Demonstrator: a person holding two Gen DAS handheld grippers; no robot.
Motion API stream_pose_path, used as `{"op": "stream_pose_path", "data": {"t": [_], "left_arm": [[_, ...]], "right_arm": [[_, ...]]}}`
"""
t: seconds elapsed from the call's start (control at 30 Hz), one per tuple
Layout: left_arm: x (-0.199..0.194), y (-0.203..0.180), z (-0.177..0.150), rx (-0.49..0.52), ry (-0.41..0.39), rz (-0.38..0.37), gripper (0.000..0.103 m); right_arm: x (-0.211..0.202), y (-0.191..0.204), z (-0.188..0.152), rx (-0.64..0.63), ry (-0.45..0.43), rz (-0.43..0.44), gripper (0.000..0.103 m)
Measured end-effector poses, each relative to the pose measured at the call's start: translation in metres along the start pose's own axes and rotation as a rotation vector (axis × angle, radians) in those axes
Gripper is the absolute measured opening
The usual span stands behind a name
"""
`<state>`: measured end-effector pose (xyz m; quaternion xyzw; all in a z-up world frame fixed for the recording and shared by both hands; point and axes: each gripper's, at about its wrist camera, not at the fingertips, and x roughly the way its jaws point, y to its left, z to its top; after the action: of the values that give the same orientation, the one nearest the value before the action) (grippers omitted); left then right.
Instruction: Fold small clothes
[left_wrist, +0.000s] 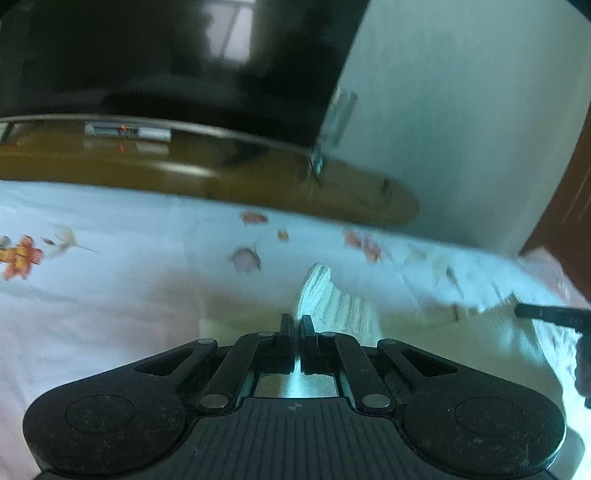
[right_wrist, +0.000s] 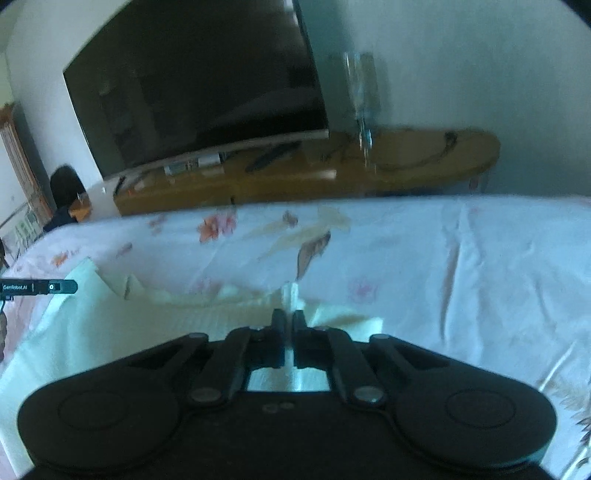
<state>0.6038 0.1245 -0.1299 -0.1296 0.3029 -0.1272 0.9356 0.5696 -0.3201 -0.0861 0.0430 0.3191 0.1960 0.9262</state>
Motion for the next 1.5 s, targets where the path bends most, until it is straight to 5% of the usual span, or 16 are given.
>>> {"op": "stream_pose_path", "data": {"t": [0.2,0.4,0.43,0.5,0.6,0.63,0.7,0.73,0.9,1.07,1.17,1.23,1.37,1.5], "left_arm": [[0.010,0.010,-0.007,-0.036,0.019,0.039,0.003],[0.026,0.002,-0.013,0.011,0.098,0.090,0.006],[0.023,0.001,-0.012,0.018,0.103,0.099,0.010],[0.011,-0.001,-0.008,0.025,0.076,0.140,0.048],[-0.004,-0.015,0.002,0.035,-0.004,0.117,0.060],[0.003,-0.027,0.006,0.043,0.015,0.085,0.062],[0.025,-0.060,0.005,0.109,0.073,0.038,0.087],[0.036,-0.075,0.001,0.139,0.100,0.034,0.090],[0.058,-0.102,-0.022,0.225,0.160,0.043,0.090],[0.024,-0.054,-0.025,0.208,0.147,0.123,0.090],[0.002,-0.062,-0.020,0.157,0.091,0.116,0.090],[-0.007,-0.088,-0.023,0.173,0.061,0.050,0.090],[0.003,-0.125,-0.049,0.240,0.145,-0.001,0.090],[-0.022,-0.110,-0.078,0.317,0.149,0.060,0.090]], "right_arm": [[-0.005,-0.007,0.007,0.007,-0.080,-0.041,0.004],[0.036,-0.022,-0.004,0.050,0.046,-0.112,0.005],[0.037,-0.023,-0.006,0.053,0.050,-0.115,0.006],[0.032,-0.023,-0.004,0.063,0.042,-0.133,0.019],[0.013,-0.006,0.003,0.030,-0.017,-0.126,0.020],[0.013,0.008,0.006,-0.008,-0.018,-0.093,0.020],[0.023,0.041,0.007,-0.102,0.007,-0.051,0.023],[0.033,0.060,0.006,-0.149,0.028,-0.034,0.026],[0.063,0.106,-0.014,-0.300,0.124,-0.028,0.026],[0.032,0.040,-0.015,-0.227,0.097,-0.237,0.029],[0.014,0.030,-0.010,-0.131,0.108,-0.231,0.029],[-0.006,0.058,-0.014,-0.164,0.053,-0.137,0.032],[0.000,0.122,-0.051,-0.288,0.150,0.019,0.031],[-0.018,0.134,-0.076,-0.372,0.119,-0.065,0.035]]}}
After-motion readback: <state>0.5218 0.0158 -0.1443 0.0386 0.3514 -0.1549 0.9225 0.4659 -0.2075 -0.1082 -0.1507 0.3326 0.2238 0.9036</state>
